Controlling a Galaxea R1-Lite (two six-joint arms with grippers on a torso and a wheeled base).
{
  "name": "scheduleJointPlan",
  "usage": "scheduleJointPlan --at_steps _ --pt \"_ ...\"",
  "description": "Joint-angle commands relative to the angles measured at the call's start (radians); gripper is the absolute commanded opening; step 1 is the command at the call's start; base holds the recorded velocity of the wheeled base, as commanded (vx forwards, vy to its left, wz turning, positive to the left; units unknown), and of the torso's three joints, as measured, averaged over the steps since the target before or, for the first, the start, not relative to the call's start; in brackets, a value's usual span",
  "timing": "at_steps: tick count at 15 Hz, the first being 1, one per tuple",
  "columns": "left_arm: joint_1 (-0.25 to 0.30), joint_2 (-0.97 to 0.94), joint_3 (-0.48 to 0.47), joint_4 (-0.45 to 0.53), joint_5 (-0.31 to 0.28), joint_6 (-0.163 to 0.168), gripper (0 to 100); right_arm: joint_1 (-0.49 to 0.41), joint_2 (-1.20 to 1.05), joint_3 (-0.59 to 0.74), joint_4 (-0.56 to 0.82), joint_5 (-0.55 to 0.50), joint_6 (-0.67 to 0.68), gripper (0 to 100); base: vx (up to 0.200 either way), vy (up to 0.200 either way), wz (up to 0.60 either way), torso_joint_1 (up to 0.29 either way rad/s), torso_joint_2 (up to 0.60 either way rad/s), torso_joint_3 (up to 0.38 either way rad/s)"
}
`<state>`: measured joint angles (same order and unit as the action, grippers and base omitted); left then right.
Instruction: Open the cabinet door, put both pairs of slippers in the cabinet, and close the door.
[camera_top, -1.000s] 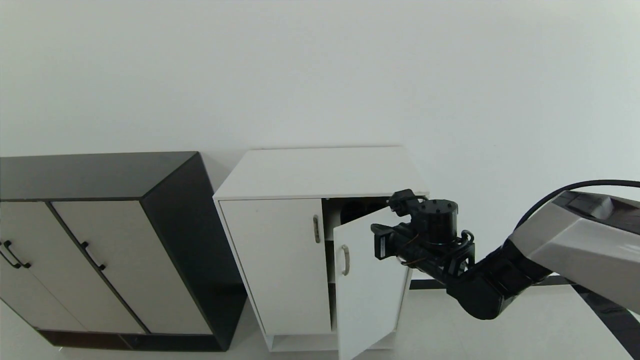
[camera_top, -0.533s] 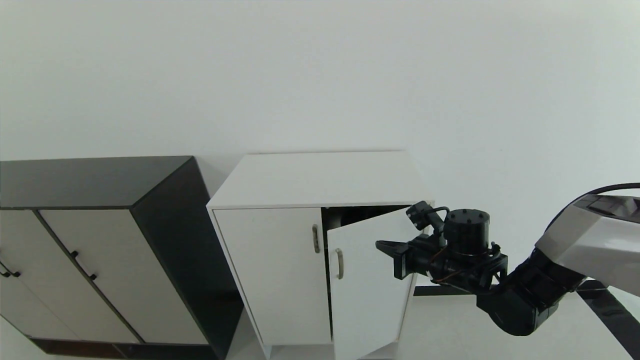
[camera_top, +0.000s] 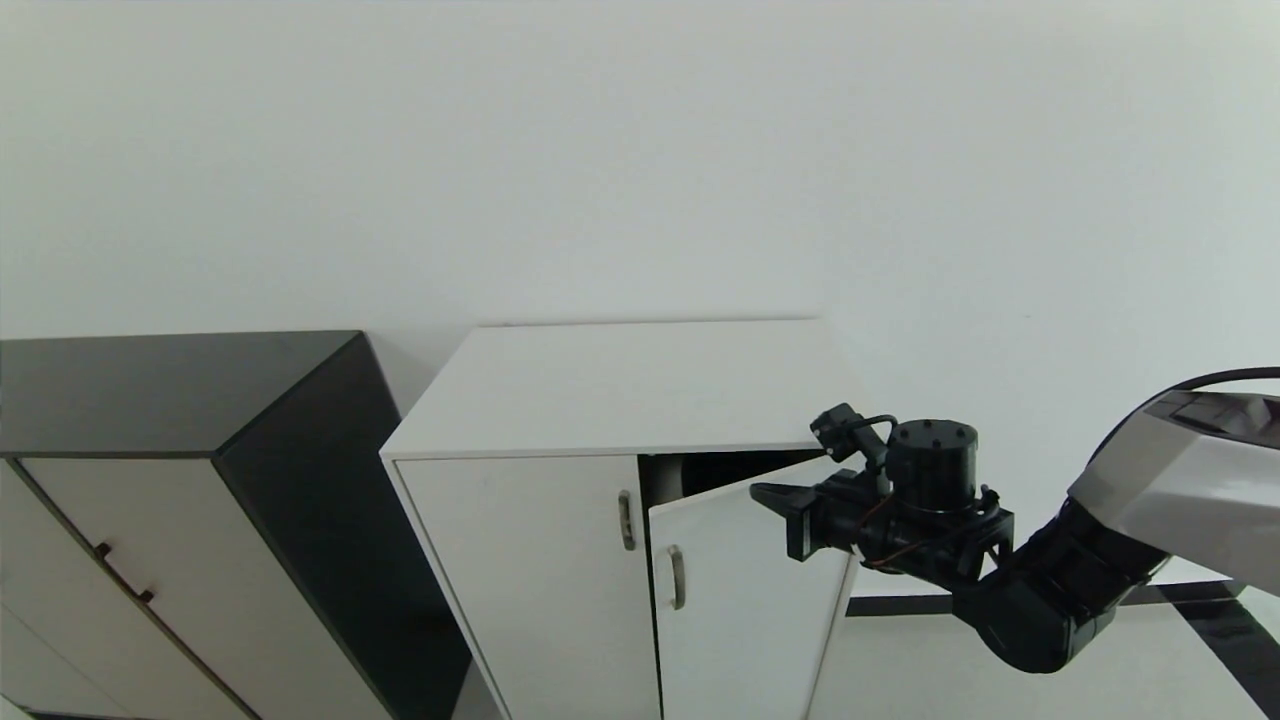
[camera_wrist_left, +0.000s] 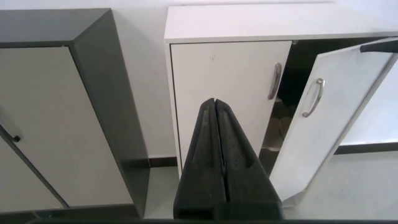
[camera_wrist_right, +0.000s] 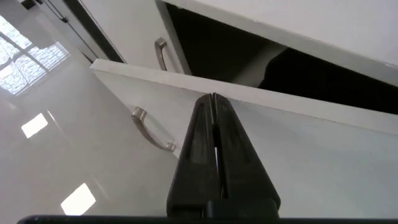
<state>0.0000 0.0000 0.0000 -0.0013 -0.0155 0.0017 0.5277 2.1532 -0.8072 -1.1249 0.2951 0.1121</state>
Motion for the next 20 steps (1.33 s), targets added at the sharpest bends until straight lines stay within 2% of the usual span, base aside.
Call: scheduleJointPlan --at_steps 1,20 --pt "0.0 0.002 0.0 0.0 0.0 0.0 0 0.0 0.008 0.0 -0.001 0.002 0.0 0 0.0 0.0 0.0 0.0 0.0 0.0" --pt "0.0 0.002 0.0 0.0 0.0 0.0 0 -0.077 0.155 -0.132 0.004 -0.005 0.001 0 0.0 0.0 0.0 0.0 0.0 0.0"
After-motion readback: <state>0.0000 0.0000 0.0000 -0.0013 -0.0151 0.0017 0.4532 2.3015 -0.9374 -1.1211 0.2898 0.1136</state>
